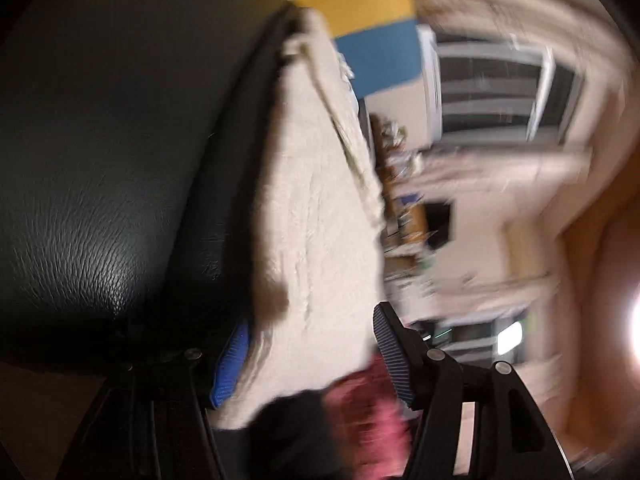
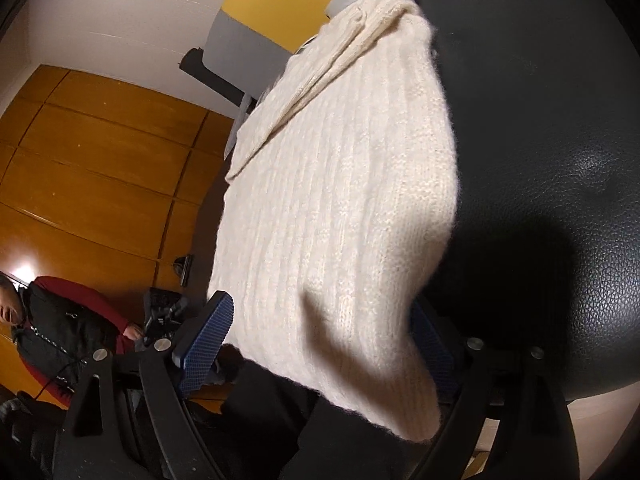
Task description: Fold clothes
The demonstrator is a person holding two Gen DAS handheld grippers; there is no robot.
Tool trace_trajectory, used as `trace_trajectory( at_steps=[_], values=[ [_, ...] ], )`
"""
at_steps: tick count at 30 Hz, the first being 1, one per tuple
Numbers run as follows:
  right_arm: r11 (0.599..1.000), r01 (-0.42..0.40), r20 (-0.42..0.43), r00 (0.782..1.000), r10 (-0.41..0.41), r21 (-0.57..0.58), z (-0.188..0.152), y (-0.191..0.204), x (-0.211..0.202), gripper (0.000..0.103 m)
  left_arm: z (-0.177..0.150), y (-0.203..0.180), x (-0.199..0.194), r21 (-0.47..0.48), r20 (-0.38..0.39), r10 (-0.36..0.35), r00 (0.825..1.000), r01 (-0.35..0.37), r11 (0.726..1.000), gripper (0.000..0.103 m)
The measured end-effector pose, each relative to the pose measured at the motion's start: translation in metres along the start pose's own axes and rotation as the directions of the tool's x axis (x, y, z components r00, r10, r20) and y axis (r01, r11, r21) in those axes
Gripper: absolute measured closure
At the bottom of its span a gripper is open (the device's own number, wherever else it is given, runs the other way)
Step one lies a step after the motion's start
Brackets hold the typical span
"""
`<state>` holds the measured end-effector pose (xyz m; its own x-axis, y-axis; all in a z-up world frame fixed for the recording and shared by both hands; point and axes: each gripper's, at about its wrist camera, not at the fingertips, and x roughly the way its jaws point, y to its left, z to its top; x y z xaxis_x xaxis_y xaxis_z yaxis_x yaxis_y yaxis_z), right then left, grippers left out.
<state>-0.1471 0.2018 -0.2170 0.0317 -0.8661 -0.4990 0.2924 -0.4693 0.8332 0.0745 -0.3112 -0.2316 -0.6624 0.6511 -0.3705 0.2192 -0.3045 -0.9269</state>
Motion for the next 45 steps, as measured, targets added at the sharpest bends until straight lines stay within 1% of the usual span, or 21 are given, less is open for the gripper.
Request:
trace_trajectory(
  at_steps=[2, 3, 6, 10, 12, 13, 14, 15, 16, 17, 18, 19, 21, 23, 26, 28, 30, 35, 38, 41, 45],
  values=[
    [0.999, -0.037, 0.01, 0.999, 0.037, 0.04, 0.0, -0.006, -0.003, 0.012, 0.005, 0.011, 0.0, -0.08, -0.003, -0.064, 0.998, 0.063, 0.995, 0.046],
    [0.998, -0.047, 0.013, 0.999, 0.047, 0.046, 0.0, -0.007, -0.004, 0.012, 0.005, 0.012, 0.0, -0.08, -0.004, -0.065, 0.998, 0.065, 0.995, 0.046],
    [0.998, -0.065, 0.004, 0.998, 0.065, 0.026, -0.004, -0.005, -0.003, 0.012, 0.003, 0.003, 0.0, -0.001, -0.01, -0.014, 1.0, 0.014, 1.0, 0.046],
    [0.997, -0.072, 0.012, 0.997, 0.072, 0.007, -0.007, -0.002, 0.0, 0.012, 0.004, -0.015, 0.014, 0.11, -0.025, 0.034, 0.999, -0.031, 0.993, 0.042],
    [0.999, -0.049, 0.013, 0.999, 0.049, -0.011, -0.009, -0.001, 0.0, 0.018, 0.005, -0.022, 0.021, 0.152, -0.041, 0.049, 0.998, -0.043, 0.988, 0.042],
    [0.999, -0.032, 0.011, 0.999, 0.032, -0.009, -0.009, -0.002, 0.001, 0.032, 0.005, -0.026, 0.026, 0.174, -0.047, 0.06, 0.997, -0.051, 0.983, 0.042],
    [1.0, -0.014, 0.009, 1.0, 0.014, -0.008, -0.01, -0.003, 0.002, 0.051, 0.005, -0.029, 0.029, 0.193, -0.051, 0.071, 0.996, -0.06, 0.979, 0.042],
    [1.0, 0.003, 0.005, 1.0, -0.003, 0.0, -0.011, -0.006, 0.003, 0.062, 0.005, -0.031, 0.031, 0.208, -0.052, 0.079, 0.996, -0.066, 0.976, 0.043],
    [1.0, 0.025, 0.001, 1.0, -0.025, 0.012, -0.012, -0.011, 0.004, 0.084, 0.004, -0.033, 0.031, 0.219, -0.058, 0.081, 0.995, -0.067, 0.974, 0.044],
    [0.999, 0.029, 0.002, 1.0, -0.029, 0.02, -0.013, -0.014, 0.004, 0.085, 0.003, -0.033, 0.032, 0.229, -0.065, 0.093, 0.994, -0.076, 0.971, 0.048],
    [0.999, 0.015, 0.005, 1.0, -0.015, 0.028, -0.014, -0.017, 0.005, 0.085, 0.002, -0.033, 0.033, 0.24, -0.056, 0.129, 0.99, -0.112, 0.964, 0.07],
    [0.999, 0.001, 0.004, 1.0, -0.001, 0.038, -0.014, -0.019, 0.005, 0.084, 0.002, -0.032, 0.034, 0.25, -0.04, 0.178, 0.983, -0.163, 0.955, 0.1],
    [0.999, -0.013, 0.001, 1.0, 0.012, 0.046, -0.015, -0.021, 0.005, 0.084, 0.001, -0.029, 0.033, 0.245, -0.006, 0.202, 0.979, -0.194, 0.95, 0.097],
    [1.0, 0.017, -0.002, 1.0, -0.017, 0.026, -0.016, -0.016, 0.005, 0.085, -0.003, -0.03, 0.03, 0.261, 0.013, 0.179, 0.984, -0.176, 0.949, 0.097],
    [0.996, 0.082, -0.008, 0.997, -0.082, -0.033, -0.018, 0.0, 0.005, 0.085, -0.005, -0.035, 0.022, 0.262, 0.023, 0.086, 0.996, -0.09, 0.961, 0.097],
    [0.995, 0.081, -0.009, 0.997, -0.082, -0.061, -0.021, 0.009, 0.007, 0.085, -0.001, -0.041, 0.017, 0.254, 0.041, 0.02, 0.999, -0.029, 0.967, 0.097],
    [0.996, 0.044, 0.012, 0.999, -0.043, -0.079, -0.023, 0.018, 0.005, 0.085, 0.004, -0.05, 0.011, 0.264, 0.066, -0.04, 0.997, 0.021, 0.964, 0.097],
    [0.994, -0.068, 0.083, 0.994, 0.075, -0.081, -0.019, 0.032, 0.002, 0.085, 0.025, -0.08, 0.006, 0.299, 0.1, -0.143, 0.985, 0.108, 0.948, 0.097],
    [0.989, -0.12, 0.117, 0.985, 0.129, -0.081, -0.01, 0.041, 0.002, 0.085, 0.041, -0.1, 0.007, 0.32, 0.117, -0.22, 0.969, 0.173, 0.932, 0.097],
    [0.982, -0.164, 0.143, 0.974, 0.175, -0.09, 0.005, 0.055, 0.004, 0.085, 0.063, -0.123, 0.016, 0.347, 0.122, -0.279, 0.952, 0.223, 0.911, 0.097],
    [0.976, -0.191, 0.166, 0.964, 0.206, -0.104, 0.036, 0.068, 0.009, 0.085, 0.099, -0.143, 0.025, 0.374, 0.121, -0.323, 0.939, 0.258, 0.891, 0.097]
  ],
)
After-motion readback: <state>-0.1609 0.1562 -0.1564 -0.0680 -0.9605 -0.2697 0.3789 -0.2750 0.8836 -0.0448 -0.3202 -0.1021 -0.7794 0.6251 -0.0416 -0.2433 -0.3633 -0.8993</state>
